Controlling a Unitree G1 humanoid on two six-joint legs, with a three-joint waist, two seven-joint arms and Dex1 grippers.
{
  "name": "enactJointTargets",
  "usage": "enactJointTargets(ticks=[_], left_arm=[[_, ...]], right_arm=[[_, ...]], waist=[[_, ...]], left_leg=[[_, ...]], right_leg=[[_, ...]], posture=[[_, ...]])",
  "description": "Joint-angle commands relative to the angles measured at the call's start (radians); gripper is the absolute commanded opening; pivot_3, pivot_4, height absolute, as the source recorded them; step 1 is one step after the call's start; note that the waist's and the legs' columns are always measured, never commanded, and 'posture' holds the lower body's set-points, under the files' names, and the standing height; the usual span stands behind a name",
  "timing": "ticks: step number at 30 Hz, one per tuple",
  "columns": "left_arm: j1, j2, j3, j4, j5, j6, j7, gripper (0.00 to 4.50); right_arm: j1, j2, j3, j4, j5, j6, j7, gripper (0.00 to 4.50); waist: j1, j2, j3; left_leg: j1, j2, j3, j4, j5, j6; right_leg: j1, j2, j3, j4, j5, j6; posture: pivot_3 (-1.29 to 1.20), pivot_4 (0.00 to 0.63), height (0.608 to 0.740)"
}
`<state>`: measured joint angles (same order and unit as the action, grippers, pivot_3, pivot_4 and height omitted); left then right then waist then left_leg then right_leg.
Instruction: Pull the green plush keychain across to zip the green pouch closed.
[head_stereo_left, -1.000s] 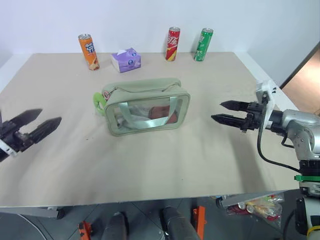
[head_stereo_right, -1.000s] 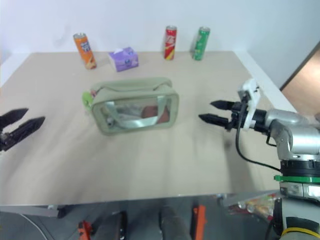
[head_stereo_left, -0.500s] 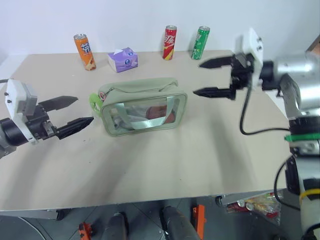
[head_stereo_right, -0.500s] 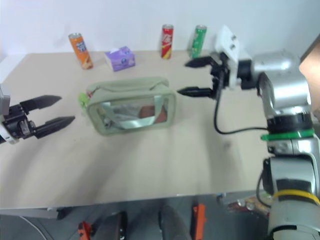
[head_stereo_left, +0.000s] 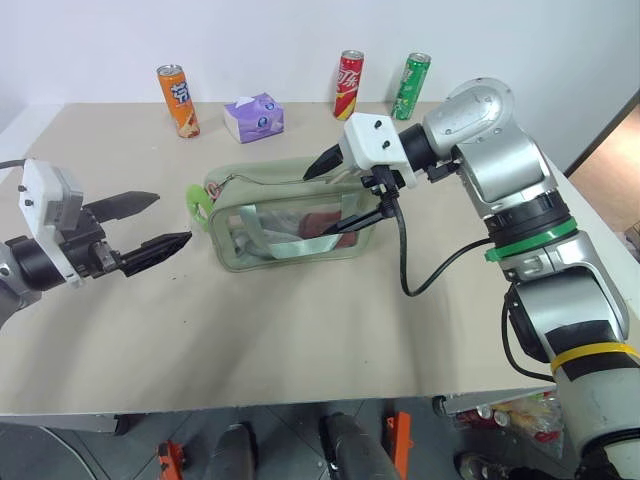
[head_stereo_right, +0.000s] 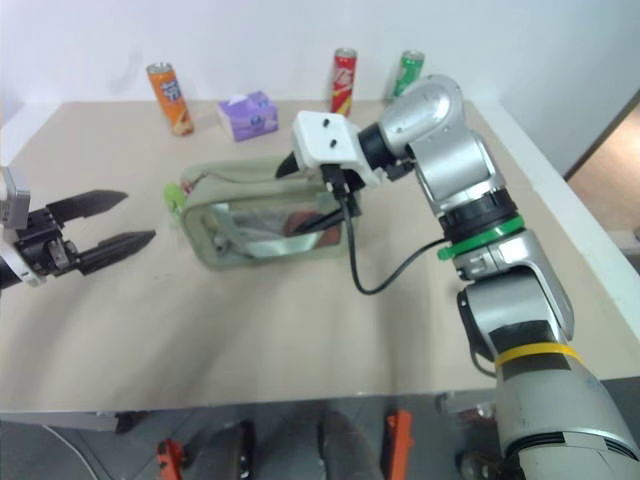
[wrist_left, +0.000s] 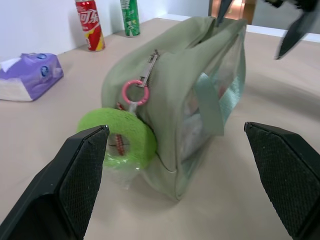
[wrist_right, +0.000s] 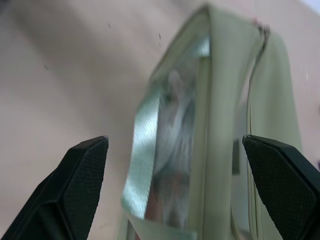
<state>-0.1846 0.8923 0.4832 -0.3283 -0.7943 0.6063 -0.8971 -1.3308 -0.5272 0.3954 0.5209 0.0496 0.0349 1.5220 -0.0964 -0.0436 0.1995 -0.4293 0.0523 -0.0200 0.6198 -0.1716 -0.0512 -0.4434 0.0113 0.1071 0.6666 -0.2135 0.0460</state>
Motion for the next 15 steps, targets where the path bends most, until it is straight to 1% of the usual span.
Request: enactJointTargets(ticks=[1, 7, 10, 13, 14, 15], left_arm=[[0.002, -0.001, 0.039, -0.036, -0.010, -0.018, 0.014, 4.50], [0.001, -0.006, 0.029, -0.035, -0.005, -0.022, 0.020, 4.50], [0.005, -0.012, 0.024, -0.036, 0.004, -0.029, 0.023, 4.50], [0.007, -0.016, 0.022, -0.039, 0.007, -0.035, 0.025, 4.50], [0.007, -0.018, 0.022, -0.038, 0.007, -0.038, 0.027, 4.50], [0.007, -0.020, 0.022, -0.038, 0.010, -0.042, 0.028, 4.50]], right_arm=[[-0.083, 0.022, 0.008, 0.124, -0.075, -0.076, -0.025, 4.47], [-0.140, 0.041, 0.022, 0.255, -0.153, -0.129, -0.036, 4.47], [-0.150, 0.040, 0.027, 0.280, -0.180, -0.147, -0.022, 3.68], [-0.154, 0.041, 0.023, 0.292, -0.194, -0.153, -0.008, 2.62], [-0.156, 0.041, 0.024, 0.297, -0.201, -0.156, -0.009, 2.40], [-0.159, 0.041, 0.025, 0.304, -0.209, -0.160, -0.009, 1.92]], waist=[[-0.001, 0.000, 0.000], [-0.003, 0.000, 0.000], [-0.003, 0.000, 0.000], [-0.003, 0.000, 0.000], [-0.003, 0.000, 0.000], [-0.003, 0.000, 0.000]], left_leg=[[0.000, 0.000, 0.000, 0.000, 0.000, 0.000], [0.000, 0.000, 0.000, 0.000, 0.000, 0.000], [0.000, 0.000, 0.000, -0.001, 0.000, 0.000], [0.000, 0.000, 0.000, -0.001, 0.000, 0.000], [0.000, 0.000, 0.000, -0.001, 0.000, 0.000], [0.000, 0.000, 0.000, 0.000, 0.000, 0.000]], right_leg=[[0.000, 0.000, 0.000, 0.000, 0.000, 0.000], [0.000, 0.000, 0.000, 0.000, 0.000, -0.001], [0.000, 0.000, 0.000, 0.000, 0.000, -0.001], [0.000, 0.000, 0.000, 0.000, 0.000, -0.001], [0.000, 0.000, 0.000, 0.000, 0.000, -0.001], [0.000, 0.000, 0.000, 0.000, 0.000, -0.001]], posture=[[0.00, 0.150, 0.740], [0.00, 0.150, 0.740], [0.00, 0.150, 0.740], [0.00, 0.150, 0.740], [0.00, 0.150, 0.740], [0.00, 0.150, 0.740]])
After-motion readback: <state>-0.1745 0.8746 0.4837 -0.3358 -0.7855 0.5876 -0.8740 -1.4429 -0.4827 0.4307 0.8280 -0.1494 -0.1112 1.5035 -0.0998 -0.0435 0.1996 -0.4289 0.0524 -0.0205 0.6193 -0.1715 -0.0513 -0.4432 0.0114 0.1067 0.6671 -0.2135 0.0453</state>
